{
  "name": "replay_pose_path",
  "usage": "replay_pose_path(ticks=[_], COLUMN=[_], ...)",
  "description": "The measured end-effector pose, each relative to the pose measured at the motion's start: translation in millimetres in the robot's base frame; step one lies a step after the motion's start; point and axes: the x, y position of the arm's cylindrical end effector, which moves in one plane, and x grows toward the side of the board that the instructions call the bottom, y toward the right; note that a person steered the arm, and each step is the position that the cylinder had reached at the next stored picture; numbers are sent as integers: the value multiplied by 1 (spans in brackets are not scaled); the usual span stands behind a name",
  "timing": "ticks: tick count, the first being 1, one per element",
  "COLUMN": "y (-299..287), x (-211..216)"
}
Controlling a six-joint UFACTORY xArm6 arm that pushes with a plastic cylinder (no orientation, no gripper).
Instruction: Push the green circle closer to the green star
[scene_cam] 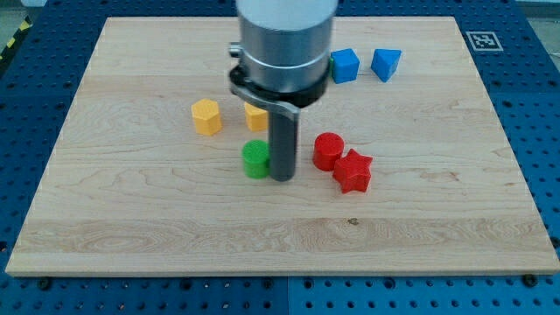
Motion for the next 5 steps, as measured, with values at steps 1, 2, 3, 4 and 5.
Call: replay_pose_path(ticks=[1,2,3,4,5], y=[-30,-56,-88,-130,-161], x=[-21,-33,-34,-41,-47])
